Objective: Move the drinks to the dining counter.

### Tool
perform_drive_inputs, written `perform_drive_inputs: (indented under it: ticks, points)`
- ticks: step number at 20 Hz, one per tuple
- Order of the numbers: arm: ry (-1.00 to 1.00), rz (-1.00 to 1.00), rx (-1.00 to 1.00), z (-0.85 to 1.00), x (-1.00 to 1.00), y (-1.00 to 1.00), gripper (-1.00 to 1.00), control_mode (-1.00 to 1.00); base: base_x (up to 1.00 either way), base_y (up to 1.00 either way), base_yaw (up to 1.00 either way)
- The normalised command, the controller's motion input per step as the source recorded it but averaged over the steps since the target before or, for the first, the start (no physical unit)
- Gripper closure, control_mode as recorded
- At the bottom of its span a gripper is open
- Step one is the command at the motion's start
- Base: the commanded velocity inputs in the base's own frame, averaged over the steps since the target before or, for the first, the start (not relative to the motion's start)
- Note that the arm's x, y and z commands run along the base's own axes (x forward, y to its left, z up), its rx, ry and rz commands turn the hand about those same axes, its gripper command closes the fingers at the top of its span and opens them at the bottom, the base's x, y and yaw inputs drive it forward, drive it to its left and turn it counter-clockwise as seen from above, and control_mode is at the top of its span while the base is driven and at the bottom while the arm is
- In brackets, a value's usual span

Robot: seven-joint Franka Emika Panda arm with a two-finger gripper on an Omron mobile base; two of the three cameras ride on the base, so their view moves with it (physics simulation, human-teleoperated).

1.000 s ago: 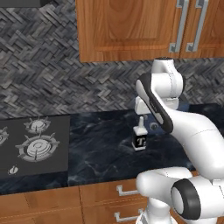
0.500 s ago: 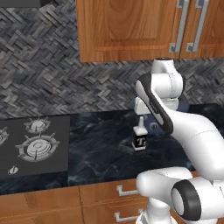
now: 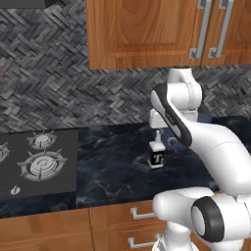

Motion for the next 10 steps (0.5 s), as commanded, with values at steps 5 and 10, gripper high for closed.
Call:
perform_drive_inputs:
  ticks: [5,10]
  points:
    - [0.04,0.0,0.0,-0.13,0.36,0.01,-1.0,-1.0,0.0,0.0,0.0]
    - [0.05,0.0,0.0,-0.26,0.19,0.12,-1.0,-1.0,0.0,0.0,0.0]
